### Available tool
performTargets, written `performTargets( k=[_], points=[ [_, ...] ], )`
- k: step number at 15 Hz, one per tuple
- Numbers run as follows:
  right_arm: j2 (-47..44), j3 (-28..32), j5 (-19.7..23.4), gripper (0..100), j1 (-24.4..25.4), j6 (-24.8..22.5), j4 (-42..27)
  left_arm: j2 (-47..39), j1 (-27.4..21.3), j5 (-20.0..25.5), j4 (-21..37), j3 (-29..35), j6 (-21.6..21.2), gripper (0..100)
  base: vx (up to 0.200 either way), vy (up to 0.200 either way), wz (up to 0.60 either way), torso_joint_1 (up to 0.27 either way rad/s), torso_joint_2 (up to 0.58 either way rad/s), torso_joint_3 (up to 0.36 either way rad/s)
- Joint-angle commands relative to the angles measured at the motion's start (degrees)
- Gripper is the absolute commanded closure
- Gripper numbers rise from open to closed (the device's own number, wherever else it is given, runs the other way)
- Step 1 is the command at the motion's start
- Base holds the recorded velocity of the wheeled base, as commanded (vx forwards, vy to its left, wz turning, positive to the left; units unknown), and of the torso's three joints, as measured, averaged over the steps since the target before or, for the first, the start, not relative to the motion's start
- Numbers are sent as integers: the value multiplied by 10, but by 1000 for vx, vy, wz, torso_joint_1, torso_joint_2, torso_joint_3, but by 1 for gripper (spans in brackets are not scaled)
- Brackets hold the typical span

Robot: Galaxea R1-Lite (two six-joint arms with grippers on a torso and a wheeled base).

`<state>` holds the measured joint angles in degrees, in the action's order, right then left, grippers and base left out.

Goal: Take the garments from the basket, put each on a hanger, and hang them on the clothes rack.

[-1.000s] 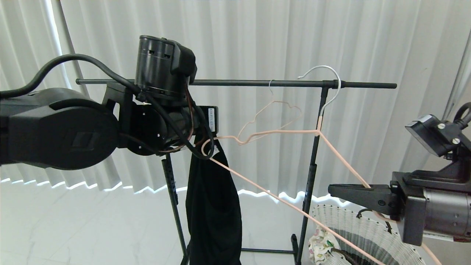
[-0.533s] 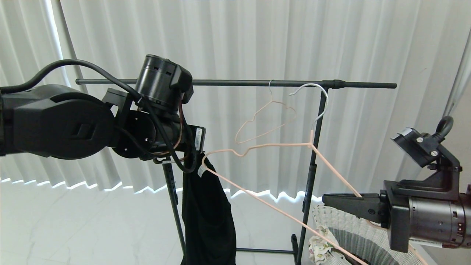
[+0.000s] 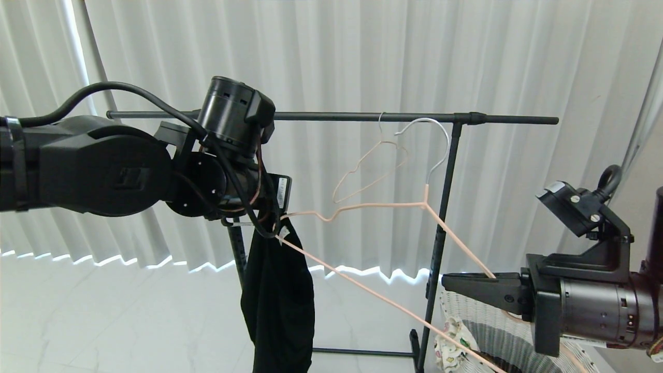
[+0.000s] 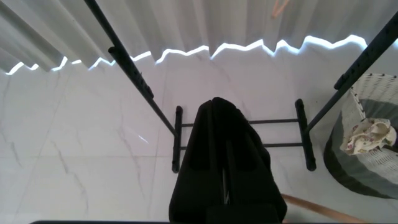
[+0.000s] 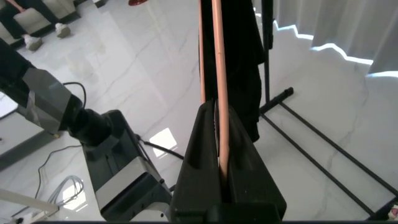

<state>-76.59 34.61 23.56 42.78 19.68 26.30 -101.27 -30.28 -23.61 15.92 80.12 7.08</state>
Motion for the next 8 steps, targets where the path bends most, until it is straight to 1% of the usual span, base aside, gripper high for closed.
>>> performTargets(
  k=[1,6,7,8],
  points=[
    [-11,4,0,100,1,0,3,-4,0,0,0,1,0,100,0,0,0,0,0,0],
    [-24,13,1,100,1,0,9,-3,0,0,0,0,1,100,0,0,0,0,0,0],
    [-51,16,-1,100,1,0,47,-2,0,0,0,0,1,100,0,0,0,0,0,0],
    [-54,17,-4,100,1,-1,52,-2,0,0,0,-1,1,100,0,0,0,0,0,0]
  ],
)
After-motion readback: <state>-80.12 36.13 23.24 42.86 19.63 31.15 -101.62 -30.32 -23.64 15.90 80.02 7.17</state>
